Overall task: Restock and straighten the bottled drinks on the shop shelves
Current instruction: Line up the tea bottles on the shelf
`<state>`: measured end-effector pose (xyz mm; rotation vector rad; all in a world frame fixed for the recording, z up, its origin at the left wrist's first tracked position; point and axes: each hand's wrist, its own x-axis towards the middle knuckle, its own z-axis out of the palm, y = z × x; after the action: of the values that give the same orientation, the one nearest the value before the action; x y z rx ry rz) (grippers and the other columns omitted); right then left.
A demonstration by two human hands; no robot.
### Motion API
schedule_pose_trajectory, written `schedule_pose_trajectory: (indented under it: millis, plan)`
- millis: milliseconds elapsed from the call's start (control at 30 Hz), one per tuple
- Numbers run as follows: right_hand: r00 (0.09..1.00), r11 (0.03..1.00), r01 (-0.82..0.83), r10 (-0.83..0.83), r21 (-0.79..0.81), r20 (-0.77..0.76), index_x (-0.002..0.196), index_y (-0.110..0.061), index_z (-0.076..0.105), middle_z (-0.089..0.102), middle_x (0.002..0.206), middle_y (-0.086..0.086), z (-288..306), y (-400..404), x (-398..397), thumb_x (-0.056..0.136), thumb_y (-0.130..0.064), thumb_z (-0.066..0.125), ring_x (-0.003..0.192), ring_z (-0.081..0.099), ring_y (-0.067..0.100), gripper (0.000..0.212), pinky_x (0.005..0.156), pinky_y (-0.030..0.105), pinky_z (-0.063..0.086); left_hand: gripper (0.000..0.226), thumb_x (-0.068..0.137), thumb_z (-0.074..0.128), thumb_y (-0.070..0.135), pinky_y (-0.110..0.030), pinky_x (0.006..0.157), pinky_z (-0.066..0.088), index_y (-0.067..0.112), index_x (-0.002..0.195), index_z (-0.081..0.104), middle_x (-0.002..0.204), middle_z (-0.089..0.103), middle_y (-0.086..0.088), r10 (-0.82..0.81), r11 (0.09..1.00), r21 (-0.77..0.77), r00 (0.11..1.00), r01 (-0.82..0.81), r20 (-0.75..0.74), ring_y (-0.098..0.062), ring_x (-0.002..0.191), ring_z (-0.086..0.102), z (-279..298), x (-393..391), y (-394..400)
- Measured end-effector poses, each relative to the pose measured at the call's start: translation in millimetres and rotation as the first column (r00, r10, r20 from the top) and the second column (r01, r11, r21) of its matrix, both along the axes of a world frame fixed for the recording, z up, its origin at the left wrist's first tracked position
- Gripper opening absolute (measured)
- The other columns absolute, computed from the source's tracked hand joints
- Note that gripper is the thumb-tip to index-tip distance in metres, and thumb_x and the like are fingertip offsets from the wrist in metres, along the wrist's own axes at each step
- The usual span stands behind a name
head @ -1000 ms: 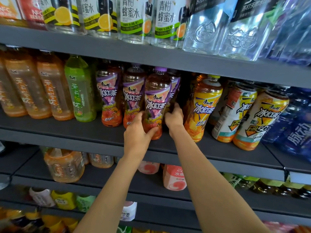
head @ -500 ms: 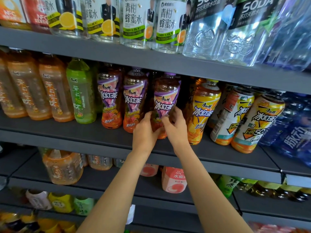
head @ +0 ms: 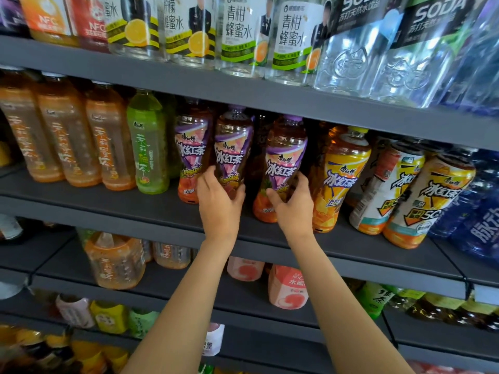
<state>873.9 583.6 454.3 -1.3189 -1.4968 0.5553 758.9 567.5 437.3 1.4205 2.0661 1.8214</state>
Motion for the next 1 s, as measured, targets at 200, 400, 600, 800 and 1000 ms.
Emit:
schedule_pose_trajectory:
  millis: [200, 400, 600, 800, 1000]
  plan:
    - [0.994, 0.881, 0.085, -0.109, 0.466, 0.025, 0.119, -0.005, 0.049, 0.045, 0.116, 0.008, 7, -29, -19, 0.081, -0.004, 0.065, 0.106, 0.052, 0.018, 0.040, 0.089, 0.024, 0.046, 0.060, 0.081, 0.070, 0.024, -0.041, 0.095, 0.043, -0.003, 0.127, 0.043, 0.122, 0.055, -0.018, -0.025, 0.990, -0.137, 0.999, 0.020, -0.032, -0.032, 0.114, 0.051, -6, -4, 14]
    - [0.956, 0.957, -0.159, 0.087, 0.242, 0.281, 0.138, -0.001, 0.028, 0.034, 0.138, 0.013, 1, -24, -58, 0.089, -0.011, 0.058, 0.127, 0.039, 0.022, 0.058, 0.098, 0.017, 0.033, 0.040, 0.091, 0.051, 0.018, -0.042, 0.092, 0.043, 0.000, 0.127, 0.045, 0.120, 0.056, -0.016, -0.060, 0.994, -0.100, 0.996, 0.052, -0.073, -0.030, 0.111, 0.051, -13, -10, 7]
    - [0.976, 0.991, -0.122, 0.130, -0.058, 0.177, 0.137, 0.003, 0.027, 0.048, 0.129, 0.019, -5, -9, -74, 0.089, -0.018, 0.060, 0.119, 0.049, 0.032, 0.062, 0.094, 0.032, 0.042, 0.053, 0.085, 0.062, 0.018, -0.038, 0.099, 0.036, 0.006, 0.133, 0.042, 0.130, 0.046, -0.013, -0.173, 0.984, -0.070, 0.974, 0.164, -0.147, -0.027, 0.123, 0.039, -17, -36, -10]
    - [0.974, 0.998, -0.026, 0.040, -0.063, 0.223, 0.131, 0.005, 0.034, 0.051, 0.124, 0.020, -14, -8, -85, 0.090, -0.025, 0.058, 0.110, 0.053, 0.034, 0.056, 0.083, 0.036, 0.043, 0.070, 0.071, 0.074, 0.019, -0.044, 0.103, 0.035, 0.003, 0.129, 0.038, 0.128, 0.041, -0.016, 0.004, 0.999, -0.033, 1.000, -0.005, -0.028, -0.030, 0.122, 0.037, -13, -62, -5]
    - [0.957, 0.999, -0.004, 0.014, -0.035, 0.288, 0.134, 0.003, 0.029, 0.047, 0.128, 0.018, -18, -12, -87, 0.093, -0.028, 0.052, 0.113, 0.052, 0.032, 0.056, 0.085, 0.035, 0.043, 0.069, 0.077, 0.072, 0.025, -0.048, 0.098, 0.039, 0.004, 0.133, 0.037, 0.127, 0.049, -0.015, 0.050, 0.984, -0.174, 0.998, -0.043, 0.035, -0.033, 0.119, 0.047, -5, -67, 14]
